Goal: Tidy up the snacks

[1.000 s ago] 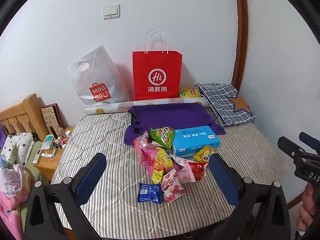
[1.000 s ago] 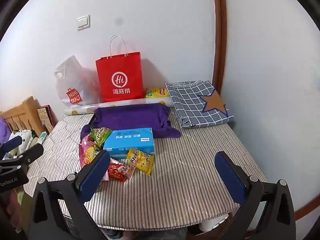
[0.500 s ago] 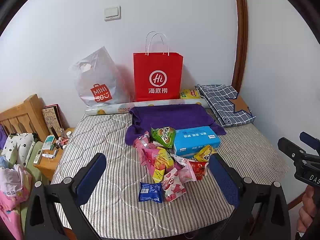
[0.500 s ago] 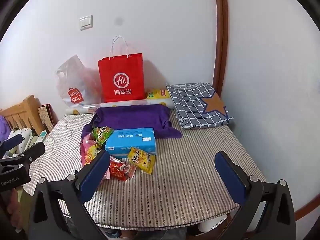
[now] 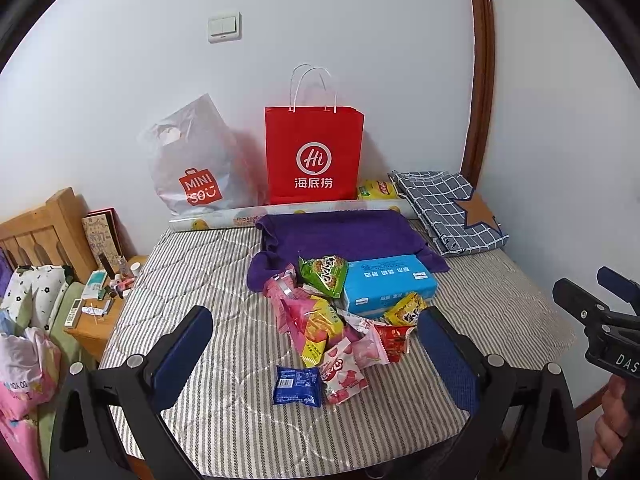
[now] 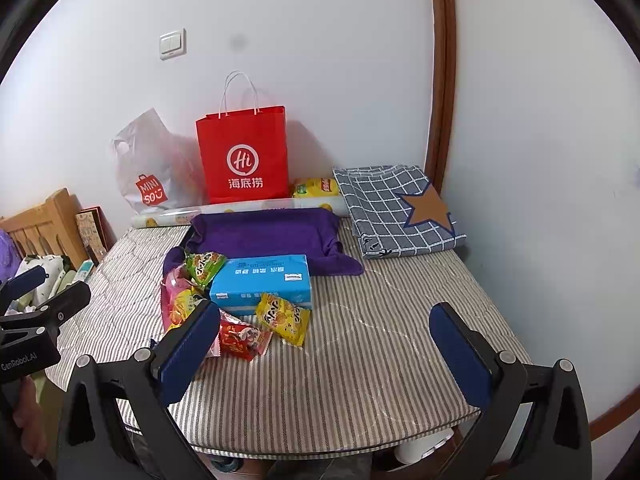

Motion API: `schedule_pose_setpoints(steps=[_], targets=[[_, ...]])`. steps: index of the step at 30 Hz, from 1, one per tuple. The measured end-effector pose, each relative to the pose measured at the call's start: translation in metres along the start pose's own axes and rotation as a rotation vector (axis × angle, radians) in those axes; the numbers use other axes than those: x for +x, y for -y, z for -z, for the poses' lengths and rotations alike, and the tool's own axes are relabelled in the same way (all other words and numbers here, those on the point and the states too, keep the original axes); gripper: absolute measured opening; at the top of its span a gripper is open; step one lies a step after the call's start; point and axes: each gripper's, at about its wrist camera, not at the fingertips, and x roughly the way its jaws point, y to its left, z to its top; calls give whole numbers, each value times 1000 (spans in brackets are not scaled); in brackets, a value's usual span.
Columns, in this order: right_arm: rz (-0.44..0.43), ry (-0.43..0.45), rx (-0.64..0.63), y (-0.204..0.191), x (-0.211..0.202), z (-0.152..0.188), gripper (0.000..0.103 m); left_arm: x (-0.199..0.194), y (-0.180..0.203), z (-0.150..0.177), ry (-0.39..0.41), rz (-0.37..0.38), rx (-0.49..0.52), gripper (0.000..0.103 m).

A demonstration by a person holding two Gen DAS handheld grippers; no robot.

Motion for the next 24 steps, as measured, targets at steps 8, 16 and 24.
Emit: schedule_pose_setpoints(steps=[8,16,24], targets=[[-6,6,-2,1,-3,-1,103,-5,3,0,13,-6,0,103],[-9,22,3,3,-12,0,103,-11,1,3,31,-5,3,103],[-14,29,-4,-3,-13,0,103,-14,0,7,37,-9,7,103]])
